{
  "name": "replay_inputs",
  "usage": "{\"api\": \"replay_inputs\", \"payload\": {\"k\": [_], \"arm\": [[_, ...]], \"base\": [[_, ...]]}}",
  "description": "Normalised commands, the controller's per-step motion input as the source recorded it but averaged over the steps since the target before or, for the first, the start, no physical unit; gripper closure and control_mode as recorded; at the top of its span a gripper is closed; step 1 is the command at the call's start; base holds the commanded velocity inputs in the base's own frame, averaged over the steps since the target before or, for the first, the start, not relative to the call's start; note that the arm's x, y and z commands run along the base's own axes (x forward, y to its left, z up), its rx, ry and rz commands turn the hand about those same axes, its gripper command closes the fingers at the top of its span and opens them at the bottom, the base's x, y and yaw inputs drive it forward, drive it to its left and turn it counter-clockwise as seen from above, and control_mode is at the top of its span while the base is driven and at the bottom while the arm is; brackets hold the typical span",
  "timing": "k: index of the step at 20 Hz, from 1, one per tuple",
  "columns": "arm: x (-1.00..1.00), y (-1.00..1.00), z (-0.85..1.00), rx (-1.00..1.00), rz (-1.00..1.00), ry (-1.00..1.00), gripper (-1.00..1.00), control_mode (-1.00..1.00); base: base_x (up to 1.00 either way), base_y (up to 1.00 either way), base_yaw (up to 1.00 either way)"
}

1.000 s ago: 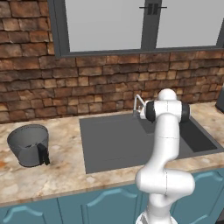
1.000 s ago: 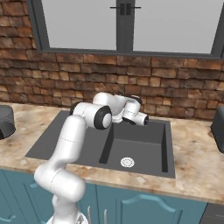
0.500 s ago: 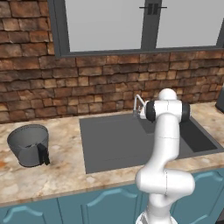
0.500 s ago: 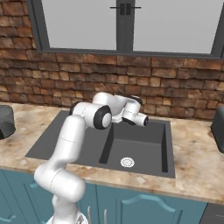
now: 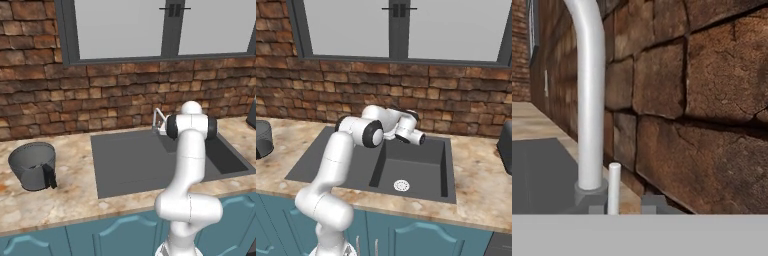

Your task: Turn on the sink faucet and place the jug under the water for a few seconds to fill it up.

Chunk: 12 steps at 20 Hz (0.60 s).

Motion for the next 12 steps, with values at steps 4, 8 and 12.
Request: {"api": "replay_inputs", "payload": {"k": [4,8,12], "arm": [[0.01,-0.02,0.0,0.0,-0.19,0.03,1.0,-1.0],[0.0,-0.11,0.0,0.04,-0.23,0.14,1.0,-1.0],[0.09,-0.28,0.0,0.07,-0.24,0.17,1.0,-1.0]], "base": [[0.0,0.0,0.0],[0.0,0.0,0.0],[0.0,0.0,0.0]]}}
